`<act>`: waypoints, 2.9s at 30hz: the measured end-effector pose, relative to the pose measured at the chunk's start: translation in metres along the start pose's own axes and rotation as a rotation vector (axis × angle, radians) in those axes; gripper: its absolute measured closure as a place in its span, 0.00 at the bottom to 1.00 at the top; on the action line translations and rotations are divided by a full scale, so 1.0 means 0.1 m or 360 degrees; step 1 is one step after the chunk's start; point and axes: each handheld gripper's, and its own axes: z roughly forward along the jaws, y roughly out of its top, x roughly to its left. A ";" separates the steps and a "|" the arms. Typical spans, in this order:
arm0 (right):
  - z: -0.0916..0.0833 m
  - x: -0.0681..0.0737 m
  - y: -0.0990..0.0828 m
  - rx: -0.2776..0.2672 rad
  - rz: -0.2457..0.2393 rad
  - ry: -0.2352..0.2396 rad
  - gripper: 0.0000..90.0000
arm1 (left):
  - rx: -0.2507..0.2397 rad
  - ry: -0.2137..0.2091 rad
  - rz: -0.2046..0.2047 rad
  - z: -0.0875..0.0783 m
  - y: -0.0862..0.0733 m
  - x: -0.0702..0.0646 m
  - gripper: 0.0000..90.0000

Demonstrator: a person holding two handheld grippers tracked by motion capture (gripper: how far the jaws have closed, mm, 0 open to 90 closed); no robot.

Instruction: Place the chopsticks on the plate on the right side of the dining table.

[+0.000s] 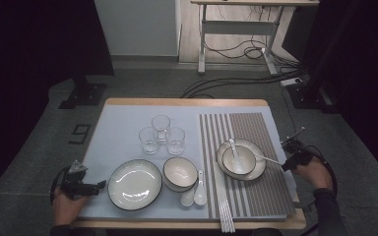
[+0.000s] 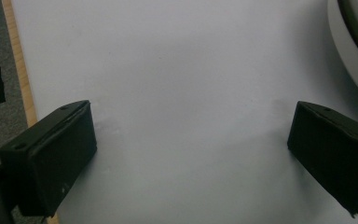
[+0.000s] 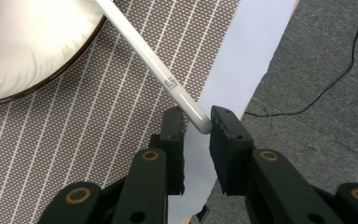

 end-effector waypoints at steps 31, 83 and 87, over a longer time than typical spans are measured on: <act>0.00 -0.01 0.11 -0.0042 -0.0013 -0.0073 0.69 | 0.0000 0.0000 -0.0001 0.00 0.00 0.00 0.01; 0.09 -0.03 0.25 -0.0063 -0.0002 -0.0088 0.71 | 0.0001 -0.0001 -0.0001 0.00 0.00 0.00 0.01; 0.10 -0.06 0.24 -0.0070 0.0006 -0.0098 0.71 | 0.0001 -0.0001 -0.0001 0.00 0.00 0.00 0.01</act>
